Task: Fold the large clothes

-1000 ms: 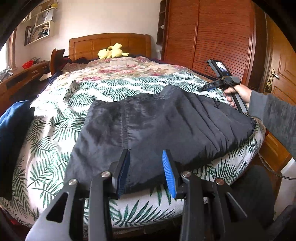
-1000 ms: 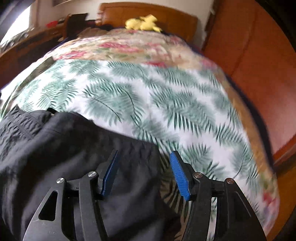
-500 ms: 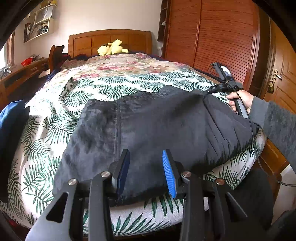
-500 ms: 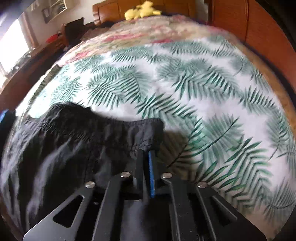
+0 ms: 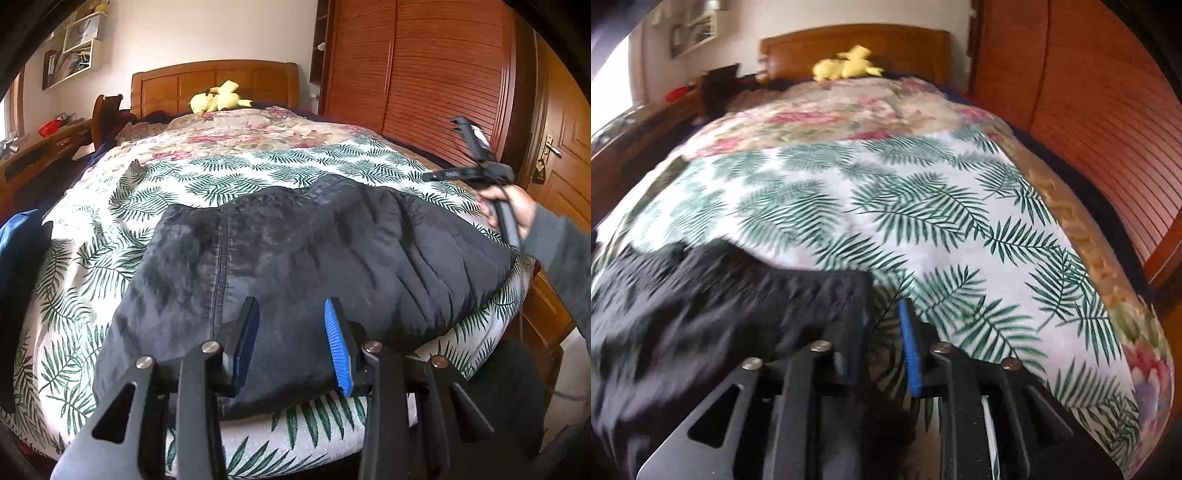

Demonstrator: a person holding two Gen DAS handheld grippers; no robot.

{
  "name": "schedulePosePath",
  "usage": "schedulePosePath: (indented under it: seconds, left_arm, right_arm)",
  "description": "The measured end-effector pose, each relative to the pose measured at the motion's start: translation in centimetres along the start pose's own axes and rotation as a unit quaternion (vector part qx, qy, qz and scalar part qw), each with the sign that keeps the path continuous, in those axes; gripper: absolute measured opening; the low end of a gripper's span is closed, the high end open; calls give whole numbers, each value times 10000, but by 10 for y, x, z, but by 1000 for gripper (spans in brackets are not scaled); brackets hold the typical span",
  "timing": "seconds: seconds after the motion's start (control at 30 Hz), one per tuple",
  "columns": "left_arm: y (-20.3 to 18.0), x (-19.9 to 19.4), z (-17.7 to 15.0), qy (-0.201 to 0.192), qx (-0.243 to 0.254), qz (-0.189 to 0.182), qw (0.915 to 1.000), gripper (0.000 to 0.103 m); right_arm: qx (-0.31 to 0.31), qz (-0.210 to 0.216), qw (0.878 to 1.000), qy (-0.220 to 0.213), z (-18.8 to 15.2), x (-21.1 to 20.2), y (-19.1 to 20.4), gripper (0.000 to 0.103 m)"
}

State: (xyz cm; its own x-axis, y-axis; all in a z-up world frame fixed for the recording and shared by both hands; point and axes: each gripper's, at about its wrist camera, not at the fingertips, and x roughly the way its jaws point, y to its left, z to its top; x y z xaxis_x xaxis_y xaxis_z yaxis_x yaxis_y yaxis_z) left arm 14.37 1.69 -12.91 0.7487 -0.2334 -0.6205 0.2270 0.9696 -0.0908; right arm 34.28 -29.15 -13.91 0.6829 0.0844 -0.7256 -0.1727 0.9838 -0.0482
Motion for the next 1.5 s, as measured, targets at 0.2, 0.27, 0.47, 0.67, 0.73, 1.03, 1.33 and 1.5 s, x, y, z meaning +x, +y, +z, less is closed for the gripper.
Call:
schedulePosePath:
  seconds: [0.2,0.27,0.47,0.67,0.73,1.03,1.33,1.5]
  left_arm:
    - [-11,7,0,28,92,-36,9999,35]
    - [-14,9,0,39,118,-48,9999,35]
    - [-28,13,-1,94,183,-131,9997,36]
    - [-41,9,-3,122,276,-128,9995,36]
    - [-45,8,-4,150,299,-86,9994,36]
    - [-53,-3,-9,242,275,212,9991,36]
    - [-61,-2,0,199,306,50,9993,36]
    - [-65,-1,3,73,359,-132,9992,36]
  right_arm:
    - [-336,258,9991,-69,-43,-49,11,61]
    - [-429,317,9985,-120,-60,-66,15,63]
    - [-449,549,9974,-91,-103,-91,21,71]
    - [-423,671,9968,48,-139,-98,26,73]
    - [-458,611,9970,83,-148,-97,27,73]
    - [-113,1006,9949,16,-170,-97,16,78]
    - [248,1308,9910,170,-178,-87,11,81]
    - [336,1047,9935,298,-177,-88,15,81]
